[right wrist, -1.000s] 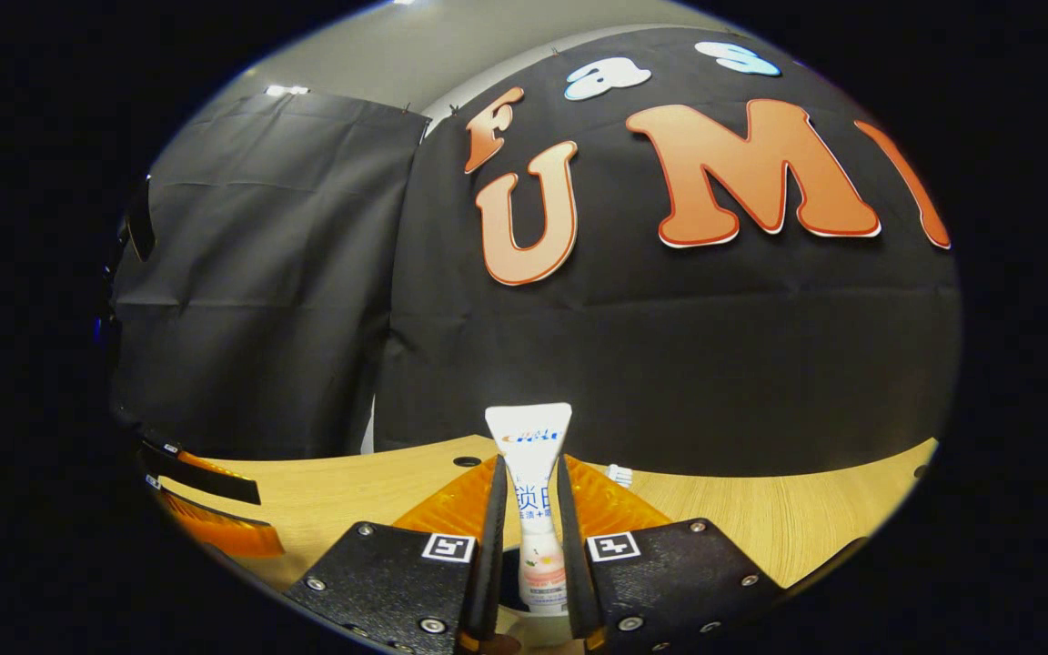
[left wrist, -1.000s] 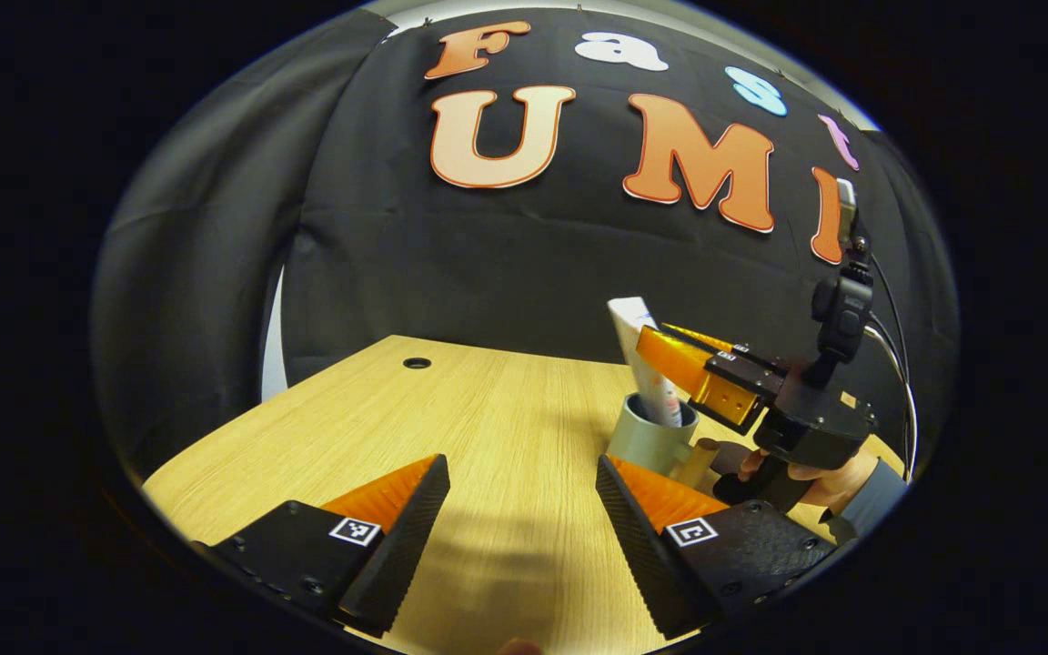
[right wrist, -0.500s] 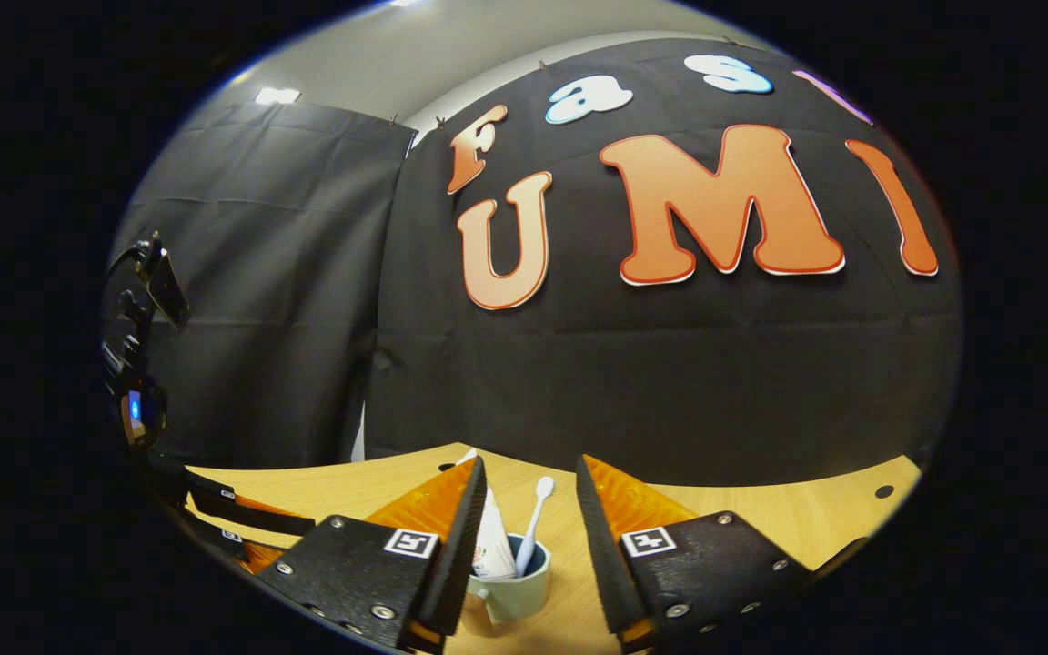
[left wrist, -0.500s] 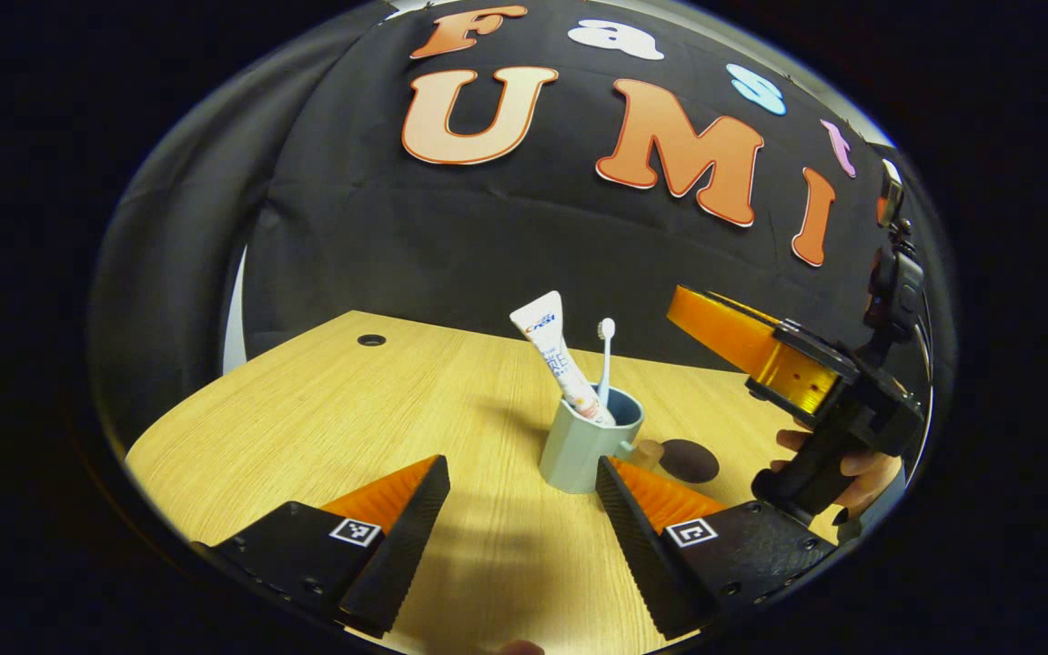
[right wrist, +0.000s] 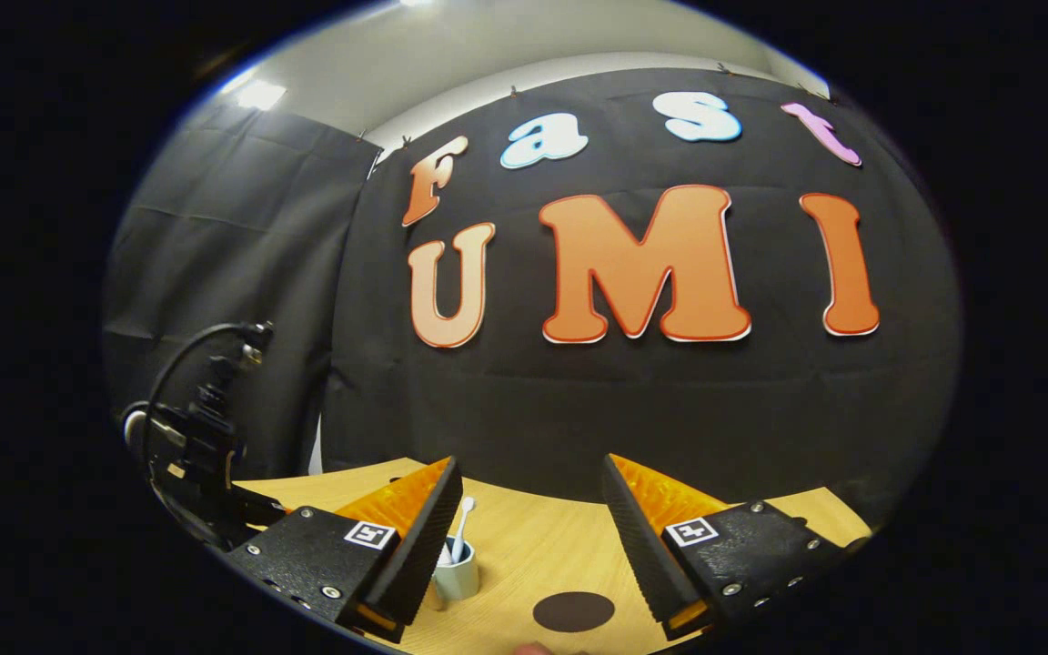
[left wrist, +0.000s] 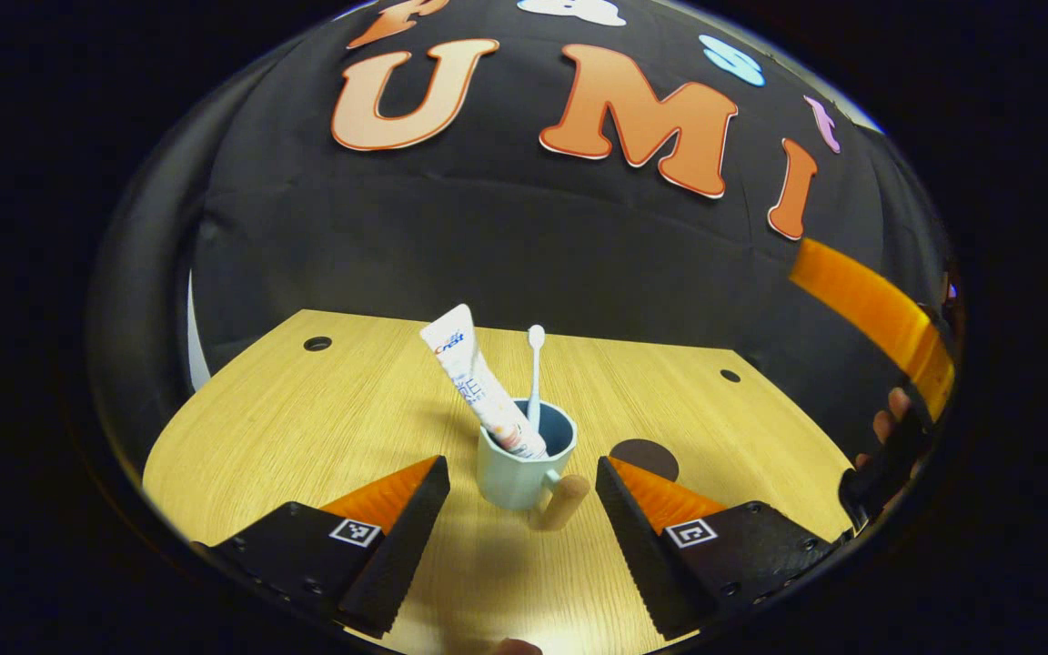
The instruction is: Put the toothbrush and toothpaste on the desktop into the cup, then pick up the cup and place it on the coaster on the desktop.
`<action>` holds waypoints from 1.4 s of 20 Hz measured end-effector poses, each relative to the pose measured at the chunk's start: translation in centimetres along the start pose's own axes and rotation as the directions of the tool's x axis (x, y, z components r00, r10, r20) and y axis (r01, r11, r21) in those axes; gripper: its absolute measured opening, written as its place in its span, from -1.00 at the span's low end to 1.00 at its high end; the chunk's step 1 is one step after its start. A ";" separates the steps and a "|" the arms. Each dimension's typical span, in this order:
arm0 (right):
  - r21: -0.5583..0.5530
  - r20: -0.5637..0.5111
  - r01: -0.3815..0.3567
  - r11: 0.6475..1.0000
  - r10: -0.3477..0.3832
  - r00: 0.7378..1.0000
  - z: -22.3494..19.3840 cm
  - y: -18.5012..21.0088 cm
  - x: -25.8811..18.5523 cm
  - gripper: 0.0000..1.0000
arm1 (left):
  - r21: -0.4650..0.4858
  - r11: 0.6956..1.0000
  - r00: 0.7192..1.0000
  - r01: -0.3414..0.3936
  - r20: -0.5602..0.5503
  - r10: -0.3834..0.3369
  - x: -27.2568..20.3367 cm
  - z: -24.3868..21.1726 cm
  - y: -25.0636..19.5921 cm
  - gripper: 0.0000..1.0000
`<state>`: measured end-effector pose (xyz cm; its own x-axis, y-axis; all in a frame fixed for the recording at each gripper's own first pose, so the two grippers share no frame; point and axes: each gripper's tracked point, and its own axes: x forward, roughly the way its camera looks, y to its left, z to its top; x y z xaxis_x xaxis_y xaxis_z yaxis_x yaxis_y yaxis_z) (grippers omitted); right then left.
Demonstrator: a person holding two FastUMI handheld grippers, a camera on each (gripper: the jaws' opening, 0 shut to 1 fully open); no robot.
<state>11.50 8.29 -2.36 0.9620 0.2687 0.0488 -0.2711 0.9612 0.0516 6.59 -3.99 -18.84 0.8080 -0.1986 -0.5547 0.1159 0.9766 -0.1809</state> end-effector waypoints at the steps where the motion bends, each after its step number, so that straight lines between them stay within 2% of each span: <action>1: 0.003 0.003 0.008 1.000 -0.008 1.000 0.5 -0.6 -0.6 0.84 | 0.019 1.000 1.000 -0.014 -0.028 0.015 0.4 -0.1 -0.3 0.94; 4: -0.014 -0.023 0.057 0.998 -0.057 0.998 0.6 -2.9 -2.8 0.85 | 0.041 0.997 0.990 -0.066 -0.120 0.070 1.3 -1.3 -0.7 0.94; 5: -0.016 -0.032 0.067 0.998 -0.068 0.997 0.5 -3.5 -3.5 0.97 | 0.035 0.996 0.985 -0.077 -0.153 0.082 1.6 -1.7 -0.9 0.94; 6: -0.014 -0.035 0.068 0.998 -0.069 0.997 0.5 -4.0 -4.4 0.87 | 0.021 0.996 0.978 -0.086 -0.188 0.088 2.1 -2.2 -1.0 0.94; 10: -0.003 -0.039 0.082 0.997 -0.082 0.996 0.7 -5.7 -6.8 0.88 | -0.025 0.992 0.940 -0.120 -0.323 0.106 4.3 -3.8 -1.6 0.95; 13: -0.008 -0.029 0.084 0.996 -0.084 0.996 1.0 -6.5 -8.2 0.88 | 0.013 0.985 0.912 -0.169 -0.376 0.162 5.5 -4.1 -1.4 0.95; 16: -0.015 -0.018 0.080 0.997 -0.080 0.997 1.3 -6.7 -9.0 0.88 | 0.002 0.979 0.881 -0.202 -0.436 0.183 6.5 -5.1 -1.7 0.94; 21: 0.000 -0.006 0.049 0.999 -0.049 0.999 1.3 -6.2 -9.7 0.88 | 0.012 0.966 0.846 -0.259 -0.479 0.233 8.0 -6.2 -1.0 0.94; 23: -0.003 -0.002 0.046 0.999 -0.046 0.999 1.2 -6.2 -10.2 0.88 | 0.021 0.960 0.833 -0.280 -0.491 0.254 8.3 -6.7 -0.5 0.85; 24: 0.001 0.002 0.045 0.999 -0.045 0.999 1.3 -6.1 -10.3 0.79 | 0.022 0.957 0.828 -0.289 -0.496 0.261 8.5 -6.9 -0.3 0.72; 25: 0.007 0.003 0.041 0.999 -0.041 0.999 1.4 -5.9 -10.3 0.89 | 0.019 0.955 0.822 -0.297 -0.503 0.266 8.5 -7.1 -0.2 0.67; 26: 0.013 0.003 0.037 0.999 -0.037 0.999 1.4 -5.8 -10.4 0.88 | 0.015 0.954 0.819 -0.301 -0.509 0.266 8.5 -7.3 -0.3 0.53; 28: 0.018 -0.003 0.030 0.999 -0.030 1.000 1.0 -5.5 -10.4 0.88 | 0.015 0.949 0.809 -0.316 -0.517 0.278 8.0 -7.5 -0.4 0.41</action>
<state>2.91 0.16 -2.11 0.9698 0.2397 0.0446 -0.2424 0.9676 0.0714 8.73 -6.56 -29.31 0.3874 0.0681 -0.9194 -0.1361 0.9906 0.0160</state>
